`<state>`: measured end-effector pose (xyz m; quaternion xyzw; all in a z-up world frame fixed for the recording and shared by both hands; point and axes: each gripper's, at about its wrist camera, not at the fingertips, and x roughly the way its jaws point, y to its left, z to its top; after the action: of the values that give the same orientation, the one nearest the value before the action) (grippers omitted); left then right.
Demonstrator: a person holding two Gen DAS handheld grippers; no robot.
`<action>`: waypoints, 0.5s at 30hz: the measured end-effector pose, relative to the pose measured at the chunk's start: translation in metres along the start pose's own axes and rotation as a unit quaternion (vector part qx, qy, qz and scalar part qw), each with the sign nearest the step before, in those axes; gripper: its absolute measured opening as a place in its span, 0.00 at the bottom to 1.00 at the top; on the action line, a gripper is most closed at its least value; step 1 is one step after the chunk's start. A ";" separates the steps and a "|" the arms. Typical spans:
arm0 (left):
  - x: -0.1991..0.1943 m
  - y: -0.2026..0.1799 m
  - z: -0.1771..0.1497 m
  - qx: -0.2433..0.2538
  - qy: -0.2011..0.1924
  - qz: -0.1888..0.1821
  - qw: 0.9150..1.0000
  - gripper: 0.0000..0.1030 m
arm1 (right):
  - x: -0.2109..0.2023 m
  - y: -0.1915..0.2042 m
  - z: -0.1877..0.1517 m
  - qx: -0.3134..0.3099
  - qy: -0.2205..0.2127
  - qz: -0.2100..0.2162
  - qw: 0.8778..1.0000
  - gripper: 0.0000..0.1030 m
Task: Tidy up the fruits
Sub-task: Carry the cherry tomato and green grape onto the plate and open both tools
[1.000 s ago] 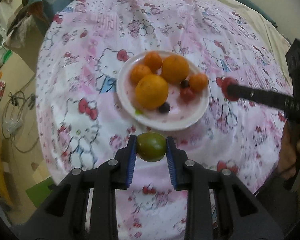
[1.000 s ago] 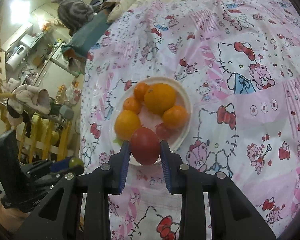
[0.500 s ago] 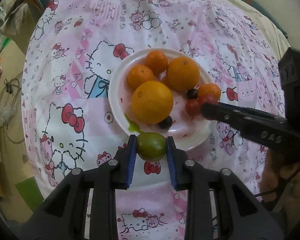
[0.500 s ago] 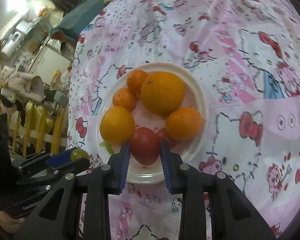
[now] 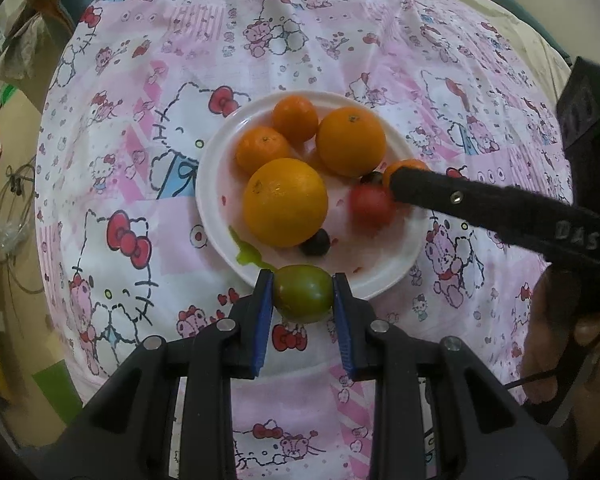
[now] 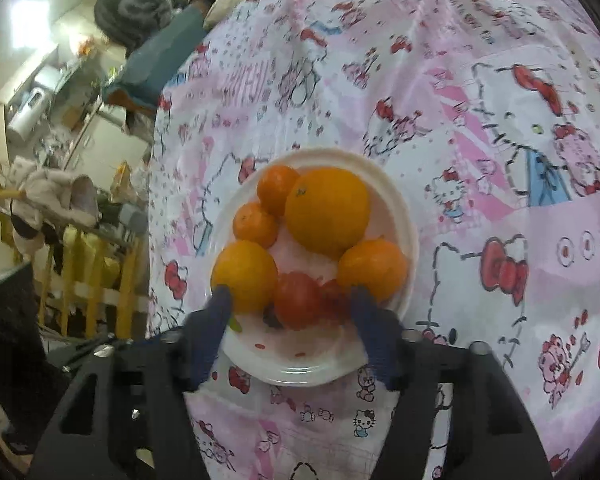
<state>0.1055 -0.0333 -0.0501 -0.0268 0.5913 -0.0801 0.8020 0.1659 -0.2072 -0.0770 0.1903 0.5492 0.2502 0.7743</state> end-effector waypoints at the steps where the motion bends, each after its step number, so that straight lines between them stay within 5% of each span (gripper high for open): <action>1: 0.001 -0.002 0.001 0.001 -0.002 0.002 1.000 0.24 | -0.003 0.001 0.001 -0.002 -0.002 -0.005 1.000 0.65; 15: 0.030 -0.023 0.001 -0.030 0.011 -0.006 0.999 0.25 | -0.046 -0.027 -0.001 0.031 -0.043 -0.043 0.998 0.65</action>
<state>0.1130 -0.0607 -0.0754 -0.0536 0.6018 -0.0670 0.7940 0.1574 -0.2564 -0.0584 0.2009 0.5309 0.1915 0.8007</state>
